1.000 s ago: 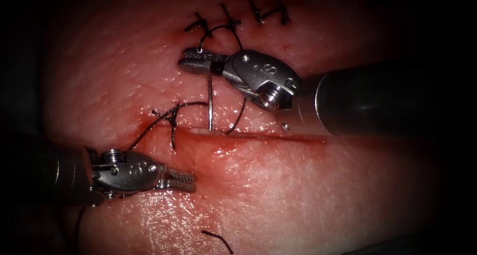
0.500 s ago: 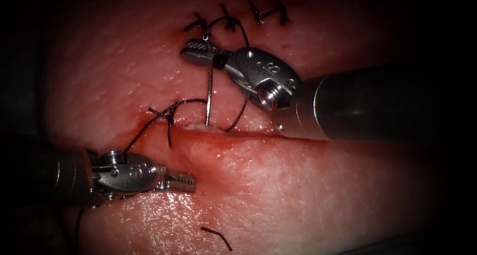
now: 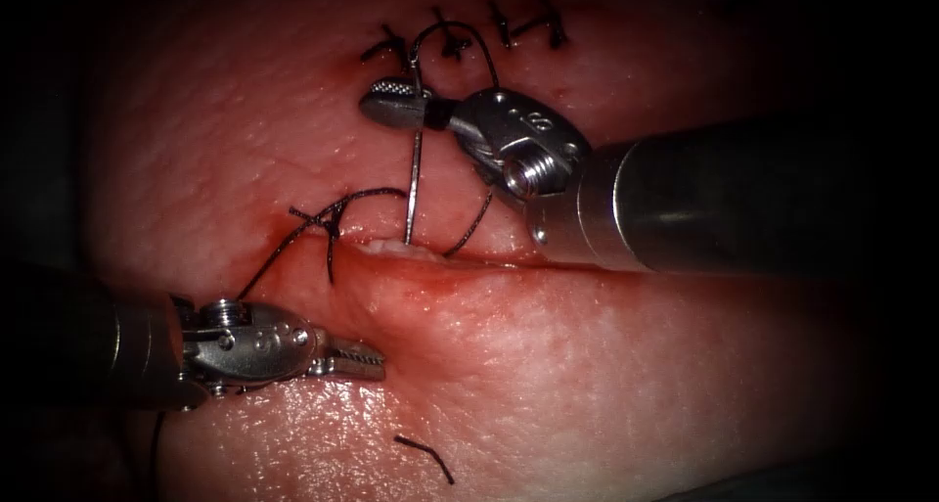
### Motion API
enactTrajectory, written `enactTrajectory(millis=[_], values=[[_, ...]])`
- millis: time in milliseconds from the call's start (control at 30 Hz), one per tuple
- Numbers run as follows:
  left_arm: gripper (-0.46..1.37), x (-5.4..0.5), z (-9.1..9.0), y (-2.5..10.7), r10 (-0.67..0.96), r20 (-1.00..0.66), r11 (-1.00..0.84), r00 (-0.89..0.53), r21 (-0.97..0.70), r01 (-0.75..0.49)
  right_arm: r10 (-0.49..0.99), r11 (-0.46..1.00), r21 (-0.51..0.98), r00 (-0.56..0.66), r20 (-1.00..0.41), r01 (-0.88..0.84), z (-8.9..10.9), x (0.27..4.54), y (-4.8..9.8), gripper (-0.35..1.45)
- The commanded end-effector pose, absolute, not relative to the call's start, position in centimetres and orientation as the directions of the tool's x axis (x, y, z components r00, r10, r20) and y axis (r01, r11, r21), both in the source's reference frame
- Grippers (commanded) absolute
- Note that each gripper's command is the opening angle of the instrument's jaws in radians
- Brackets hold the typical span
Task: Wound Closure
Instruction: Insert needle into flesh below the incision
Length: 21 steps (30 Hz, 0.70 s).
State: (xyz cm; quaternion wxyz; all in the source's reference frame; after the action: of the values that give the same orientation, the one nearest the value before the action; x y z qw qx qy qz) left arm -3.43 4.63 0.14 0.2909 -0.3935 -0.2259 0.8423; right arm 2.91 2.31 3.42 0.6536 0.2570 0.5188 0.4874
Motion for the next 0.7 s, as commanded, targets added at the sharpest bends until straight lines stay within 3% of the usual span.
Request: enactTrajectory(millis=[33, 700], values=[[-0.06, -3.43, 0.14, 4.63, 0.668, -0.531, -0.729, -0.521, -0.609, -0.313, 0.913, 0.374, 0.852, -0.018, -0.408, -0.366, 3.4, 2.92, 2.31, -0.35], [-0.1, -3.43, 0.14, 4.64, 0.668, -0.531, -0.729, -0.521, -0.609, -0.313, 0.963, 0.247, 0.921, -0.028, -0.267, -0.301, 3.32, 3.01, 1.87, -0.35]])
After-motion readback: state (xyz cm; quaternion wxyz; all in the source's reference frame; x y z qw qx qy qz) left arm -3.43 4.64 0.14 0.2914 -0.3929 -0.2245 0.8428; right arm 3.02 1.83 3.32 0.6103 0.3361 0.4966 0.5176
